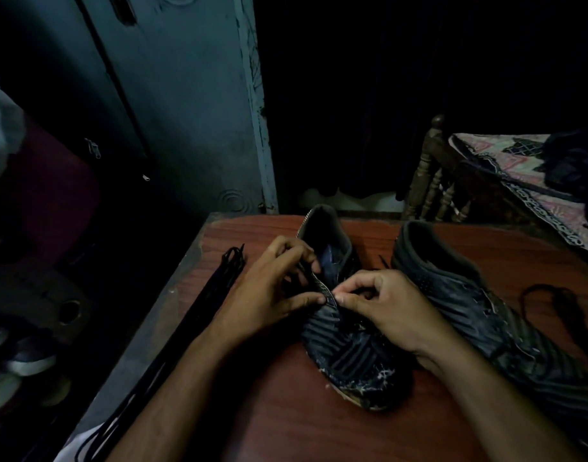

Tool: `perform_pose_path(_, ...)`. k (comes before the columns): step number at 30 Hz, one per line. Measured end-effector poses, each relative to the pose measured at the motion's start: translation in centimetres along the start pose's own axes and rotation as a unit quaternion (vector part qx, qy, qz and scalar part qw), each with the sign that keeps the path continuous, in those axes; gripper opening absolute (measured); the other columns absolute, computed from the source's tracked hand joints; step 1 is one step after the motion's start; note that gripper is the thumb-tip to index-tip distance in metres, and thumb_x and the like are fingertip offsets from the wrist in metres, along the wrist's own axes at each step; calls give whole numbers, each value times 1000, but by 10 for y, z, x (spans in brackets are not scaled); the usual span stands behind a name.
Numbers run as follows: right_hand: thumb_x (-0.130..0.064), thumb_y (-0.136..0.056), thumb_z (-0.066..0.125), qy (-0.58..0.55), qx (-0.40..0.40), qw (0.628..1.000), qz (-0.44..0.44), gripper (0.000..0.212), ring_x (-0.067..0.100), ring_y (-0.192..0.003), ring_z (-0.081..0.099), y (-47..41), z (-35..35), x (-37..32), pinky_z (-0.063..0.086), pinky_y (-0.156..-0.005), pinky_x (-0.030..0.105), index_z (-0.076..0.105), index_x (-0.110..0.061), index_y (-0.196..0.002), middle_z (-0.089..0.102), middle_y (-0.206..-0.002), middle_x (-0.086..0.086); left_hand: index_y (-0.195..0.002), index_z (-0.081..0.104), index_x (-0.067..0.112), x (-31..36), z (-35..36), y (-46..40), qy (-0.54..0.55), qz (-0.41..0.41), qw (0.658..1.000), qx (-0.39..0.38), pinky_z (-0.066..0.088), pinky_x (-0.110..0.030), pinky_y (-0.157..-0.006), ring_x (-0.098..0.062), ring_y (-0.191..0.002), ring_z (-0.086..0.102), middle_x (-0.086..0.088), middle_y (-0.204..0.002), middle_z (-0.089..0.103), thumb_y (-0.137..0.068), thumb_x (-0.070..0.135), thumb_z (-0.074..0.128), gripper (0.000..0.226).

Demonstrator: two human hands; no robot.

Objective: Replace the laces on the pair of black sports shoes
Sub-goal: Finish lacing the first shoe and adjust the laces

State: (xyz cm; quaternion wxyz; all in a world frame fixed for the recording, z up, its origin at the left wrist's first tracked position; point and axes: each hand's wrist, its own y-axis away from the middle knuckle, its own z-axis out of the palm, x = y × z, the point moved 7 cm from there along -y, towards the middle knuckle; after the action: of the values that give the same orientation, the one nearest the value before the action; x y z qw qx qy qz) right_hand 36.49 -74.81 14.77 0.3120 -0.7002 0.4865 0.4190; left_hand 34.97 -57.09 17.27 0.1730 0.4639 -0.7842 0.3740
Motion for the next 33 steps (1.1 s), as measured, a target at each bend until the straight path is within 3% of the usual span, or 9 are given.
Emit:
perform_pose_path(4, -24, -89, 75, 9, 1, 1000, -9, 7, 21, -79, 70, 1, 0, -3, 55, -76, 37, 78, -29, -85, 74, -80, 4, -105, 61, 26, 1, 1, 0, 14, -6, 1000, -1, 54, -18, -71, -11, -90, 67, 15, -124, 48, -81, 24, 88, 36)
perform_pose_path(8, -27, -88, 76, 58, 31, 998, -21, 7, 19, -65, 64, 1, 0, -2, 53, -68, 41, 78, -31, -83, 70, -72, 7, -103, 62, 24, 0, 1, 1, 13, -14, 1000, -7, 49, -11, -73, -11, -91, 66, 14, -123, 49, -81, 23, 88, 35)
perform_pose_path(12, -23, -90, 75, 71, -3, 997, -33, 7, 12, -78, 67, 0, 0, -6, 55, -79, 37, 79, -29, -88, 72, -83, -10, -105, 63, 26, -2, 1, 0, 23, -23, 999, -9, 47, -9, -75, -8, -92, 66, 19, -122, 49, -80, 25, 88, 36)
perform_pose_path(15, -21, -91, 73, 68, -24, 997, -41, 8, 9, -84, 68, 0, 2, -6, 55, -84, 37, 79, -27, -94, 72, -89, -13, -116, 62, 29, -2, 0, 2, 21, -23, 999, -4, 50, -12, -74, -10, -94, 67, 20, -125, 50, -80, 27, 89, 45)
perform_pose_path(18, -22, -89, 76, 86, 27, 995, -43, 10, 12, -71, 66, 1, 1, -6, 55, -74, 37, 78, -31, -89, 72, -79, -2, -121, 54, 35, -2, -1, 3, 33, -38, 999, 9, 55, -22, -73, -10, -94, 68, 21, -123, 52, -79, 27, 89, 55)
perform_pose_path(21, -21, -87, 78, 75, 45, 996, -35, 12, 12, -61, 61, 1, 0, -4, 49, -62, 32, 79, -33, -85, 70, -70, 3, -111, 58, 33, 1, -1, 3, 22, -19, 1000, 10, 55, -21, -75, -9, -95, 67, 21, -132, 49, -81, 27, 87, 43)
perform_pose_path(26, -7, -85, 77, -19, 35, 999, -37, 21, 6, -61, 50, 4, 0, -9, 44, -61, 18, 69, -25, -93, 71, -73, -8, -93, 71, 37, 5, 2, 3, -26, 10, 1000, -7, 57, -28, -85, -5, -105, 66, 19, -152, 42, -83, 32, 84, 17)
perform_pose_path(31, -8, -86, 76, -43, 23, 998, -39, 28, 5, -65, 54, 4, -2, -10, 48, -69, 24, 59, -26, -99, 74, -82, -10, -93, 74, 39, 12, 1, 5, -38, 19, 999, -9, 53, -26, -92, -2, -105, 66, 21, -156, 38, -80, 41, 84, 16)
perform_pose_path(33, -7, -86, 76, -56, 32, 997, -42, 28, 3, -63, 53, 3, -2, -10, 48, -67, 22, 61, -27, -99, 74, -82, -8, -92, 78, 34, 13, 1, 4, -20, 19, 1000, 2, 56, -33, -89, -7, -102, 68, 16, -153, 42, -82, 35, 85, 12)
